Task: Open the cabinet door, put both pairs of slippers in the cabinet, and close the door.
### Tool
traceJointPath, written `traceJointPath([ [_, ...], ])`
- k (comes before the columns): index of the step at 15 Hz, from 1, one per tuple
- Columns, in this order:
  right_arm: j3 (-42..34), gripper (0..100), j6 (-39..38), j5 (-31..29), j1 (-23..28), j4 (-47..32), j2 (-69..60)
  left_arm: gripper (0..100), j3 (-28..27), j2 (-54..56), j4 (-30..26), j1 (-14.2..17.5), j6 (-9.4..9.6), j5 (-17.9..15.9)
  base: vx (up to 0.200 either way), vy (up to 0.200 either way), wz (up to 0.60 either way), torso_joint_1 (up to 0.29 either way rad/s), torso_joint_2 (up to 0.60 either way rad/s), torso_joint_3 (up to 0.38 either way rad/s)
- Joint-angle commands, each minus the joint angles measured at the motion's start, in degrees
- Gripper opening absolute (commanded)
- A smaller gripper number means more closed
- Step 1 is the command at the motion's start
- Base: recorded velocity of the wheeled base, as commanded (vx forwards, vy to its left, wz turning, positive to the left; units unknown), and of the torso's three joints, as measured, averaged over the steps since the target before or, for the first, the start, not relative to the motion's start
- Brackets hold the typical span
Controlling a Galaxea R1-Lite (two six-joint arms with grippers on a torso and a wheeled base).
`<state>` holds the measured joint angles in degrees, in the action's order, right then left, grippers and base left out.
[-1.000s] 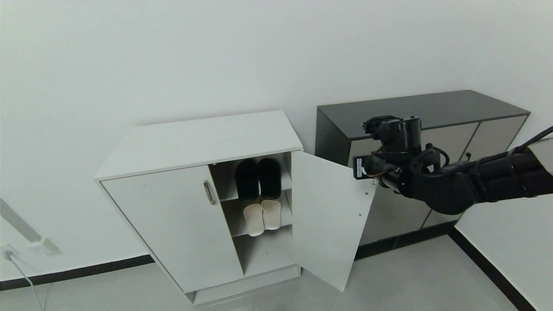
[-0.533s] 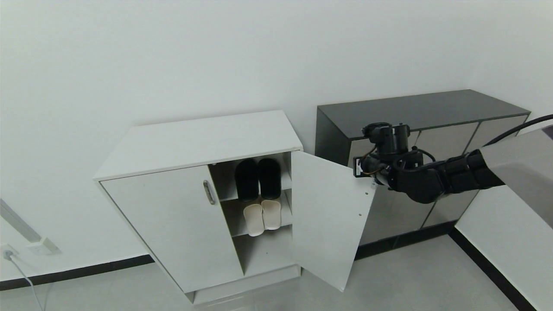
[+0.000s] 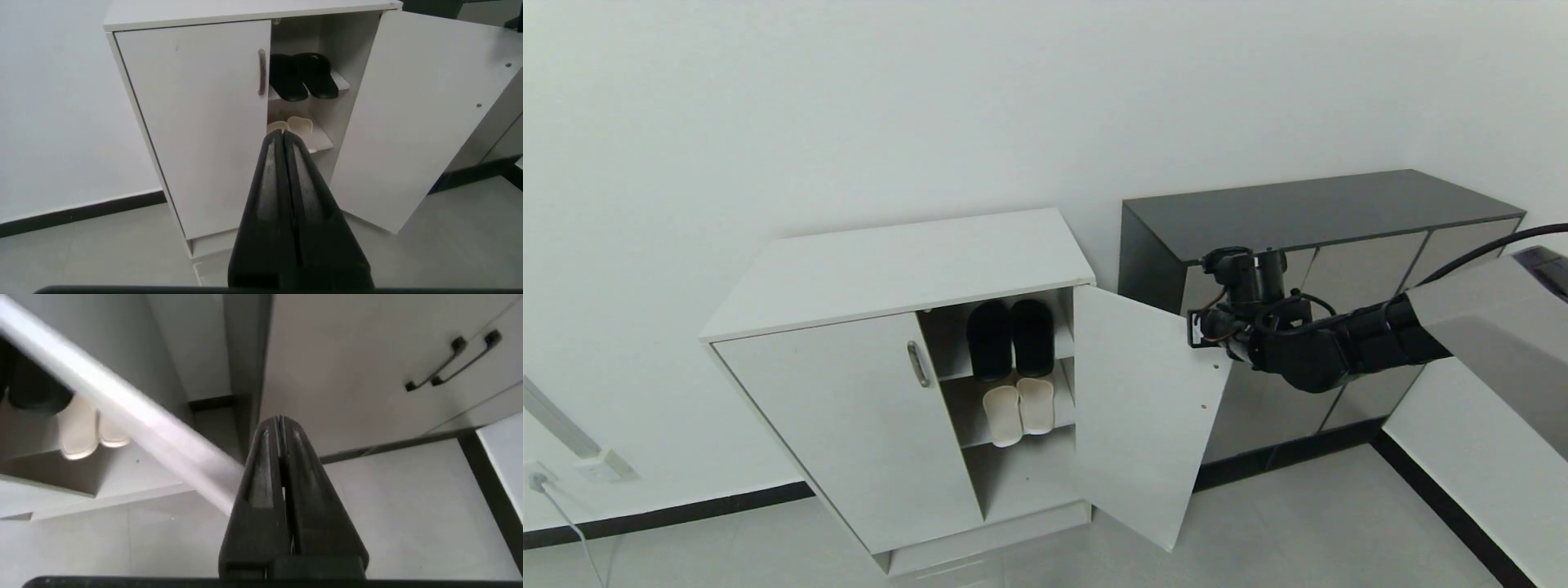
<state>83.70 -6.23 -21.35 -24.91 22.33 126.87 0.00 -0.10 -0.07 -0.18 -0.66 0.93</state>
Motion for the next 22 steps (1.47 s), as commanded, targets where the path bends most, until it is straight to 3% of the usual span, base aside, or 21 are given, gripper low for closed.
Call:
traceJointPath([
  [1,-2.23,0,0.16,-0.1,-1.64,-0.54,-2.59,0,0.0,0.01,-0.01,0.01,-0.04,0.04,0.0,0.0,0.0,0.0,0.0,0.0],
  [11,-18.05,0,-2.21,0.16,-14.03,0.17,-14.89,0,0.0,0.01,-0.01,0.01,-0.04,0.04,0.0,0.0,0.0,0.0,0.0,0.0],
  [15,-24.55,0,-1.15,4.47,-14.56,7.11,-16.65,0,0.0,0.01,-0.01,0.01,-0.13,0.04,0.0,0.0,0.0,0.0,0.0,0.0],
  [20,-27.71,0,-0.27,4.65,-15.17,8.43,-17.44,0,0.0,0.01,0.07,0.01,-0.13,0.04,0.0,0.0,0.0,0.0,0.0,0.0],
  [22,-28.51,0,-0.1,4.73,-15.44,9.83,-17.36,0,0.0,0.01,-0.01,0.01,-0.13,0.04,0.0,0.0,0.6,-0.002,0.0,0.005],
])
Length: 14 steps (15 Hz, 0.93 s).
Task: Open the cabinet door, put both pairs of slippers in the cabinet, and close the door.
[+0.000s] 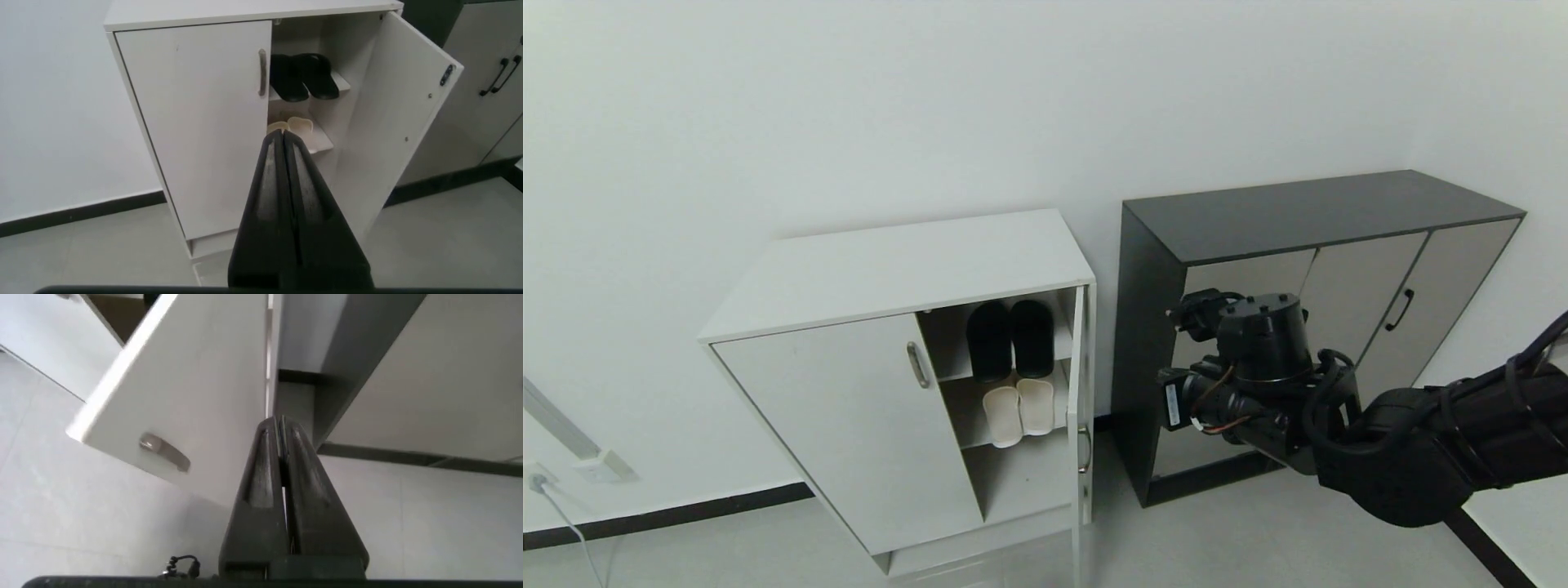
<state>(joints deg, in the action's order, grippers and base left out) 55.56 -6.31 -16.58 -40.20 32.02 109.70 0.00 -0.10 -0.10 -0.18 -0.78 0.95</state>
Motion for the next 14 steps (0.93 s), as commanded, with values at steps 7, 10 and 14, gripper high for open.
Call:
traceJointPath([
  [7,-1.07,0,1.3,0.93,0.13,0.85,-0.28,0,0.0,0.01,0.1,0.01,-0.01,0.02,0.0,0.0,0.34,-0.001,0.0,0.001],
  [10,-1.25,0,4.12,-1.97,1.97,1.02,-0.1,0,0.0,0.01,0.01,0.01,-0.01,0.02,0.0,0.0,0.0,0.0,0.0,0.0],
  [14,-1.51,0,7.11,-4.25,3.99,0.76,1.13,0,0.0,0.01,0.01,0.01,-0.01,0.02,0.0,0.0,0.0,0.0,0.0,0.0],
])
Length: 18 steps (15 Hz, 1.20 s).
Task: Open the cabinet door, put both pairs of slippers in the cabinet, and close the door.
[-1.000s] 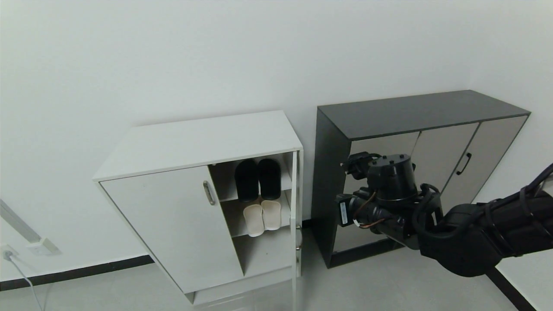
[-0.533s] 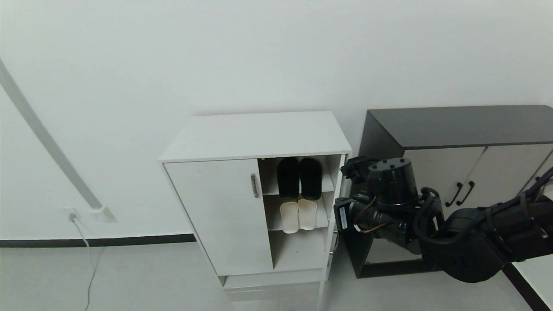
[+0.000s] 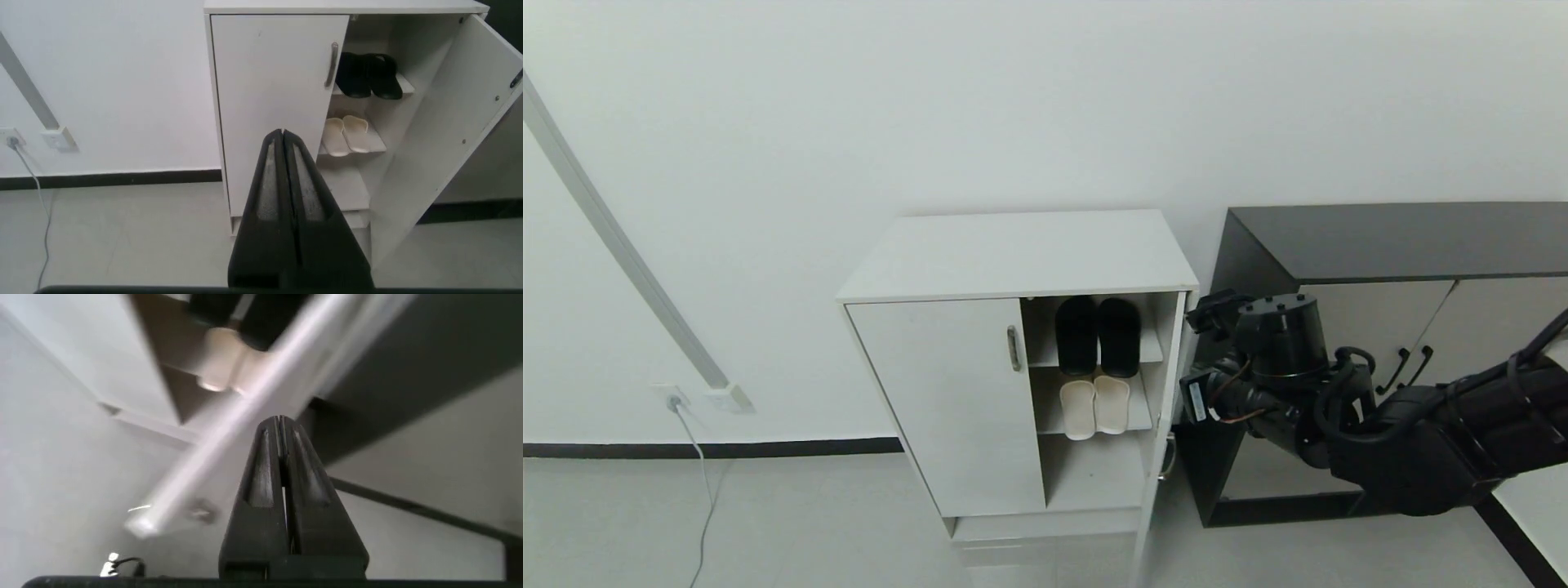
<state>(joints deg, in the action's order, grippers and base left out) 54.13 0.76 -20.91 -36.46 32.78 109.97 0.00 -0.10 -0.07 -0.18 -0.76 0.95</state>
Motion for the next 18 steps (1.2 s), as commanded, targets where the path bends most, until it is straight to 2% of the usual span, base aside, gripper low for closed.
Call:
traceJointPath([
  [1,0.19,0,0.12,-0.01,0.43,0.09,2.62,0,0.0,0.01,-0.01,0.01,-0.04,0.02,0.0,0.0,0.0,0.0,0.0,0.0],
  [6,4.67,0,0.04,0.16,0.34,0.27,8.68,0,0.0,0.01,-0.01,0.01,-0.04,0.02,0.0,0.0,0.0,0.0,0.0,0.0],
  [11,6.08,0,-2.87,3.86,-1.33,6.86,9.47,0,0.0,0.01,-0.01,0.01,-0.04,0.02,0.0,0.0,0.0,0.0,0.0,0.0],
  [14,1.16,0,-3.13,8.6,-1.33,13.1,8.86,0,0.0,0.01,0.07,0.01,-0.04,0.02,0.0,0.0,0.0,0.0,0.0,0.0],
  [15,-2.97,0,-3.04,12.03,-1.33,18.55,8.94,0,0.0,0.01,-0.01,0.01,-0.04,0.02,0.0,0.0,0.0,0.0,0.0,0.0],
  [18,-10.62,0,-2.87,15.19,-1.68,25.23,9.03,0,0.0,0.01,-0.01,0.01,0.14,0.02,0.0,0.0,0.0,0.0,0.0,0.0],
])
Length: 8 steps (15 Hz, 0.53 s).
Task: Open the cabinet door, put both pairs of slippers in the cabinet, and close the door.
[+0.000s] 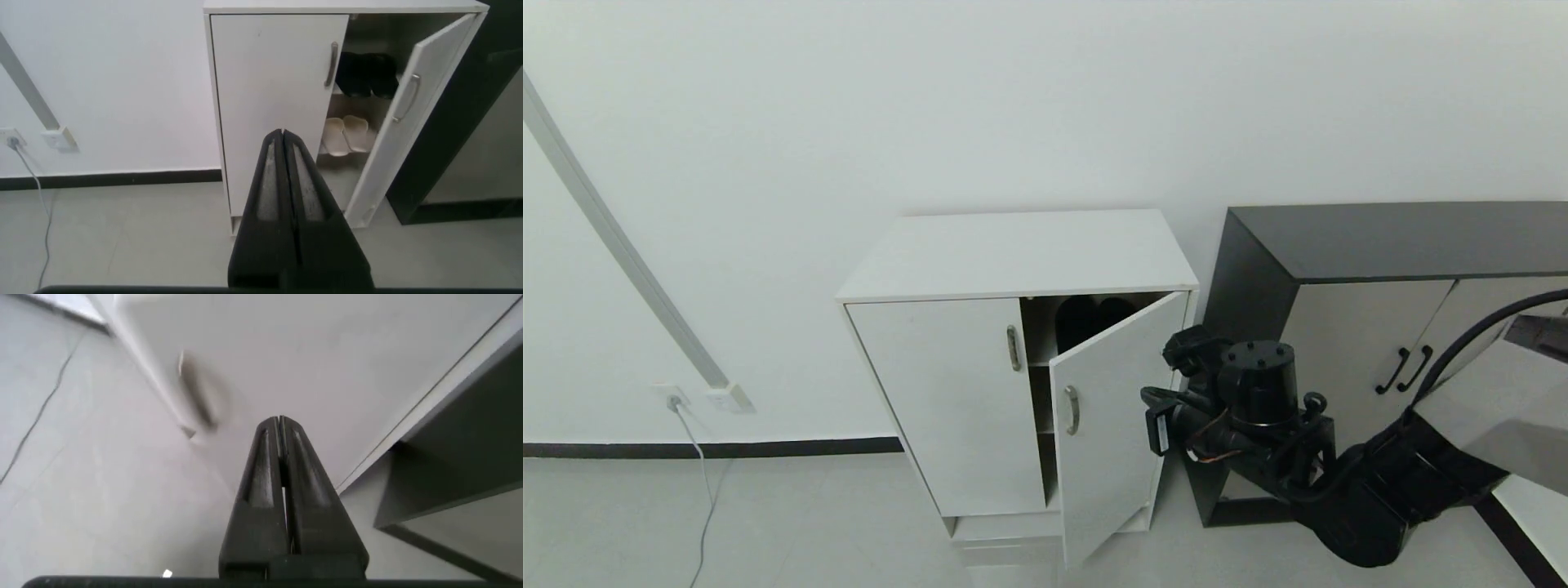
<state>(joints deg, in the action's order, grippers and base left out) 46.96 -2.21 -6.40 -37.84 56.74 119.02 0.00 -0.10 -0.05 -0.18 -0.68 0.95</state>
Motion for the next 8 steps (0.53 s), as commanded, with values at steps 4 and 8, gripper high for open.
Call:
traceJointPath([
  [4,-8.46,0,0.27,1.65,-2.33,7.6,1.66,0,0.0,0.01,-0.04,0.01,-0.02,0.1,0.15,0.0,0.0,-0.003,0.0,0.003],
  [8,-8.37,0,0.27,1.57,-2.85,8.48,3.77,0,0.0,0.01,0.05,0.01,-0.02,0.02,0.2,0.0,0.0,0.008,0.0,0.002],
])
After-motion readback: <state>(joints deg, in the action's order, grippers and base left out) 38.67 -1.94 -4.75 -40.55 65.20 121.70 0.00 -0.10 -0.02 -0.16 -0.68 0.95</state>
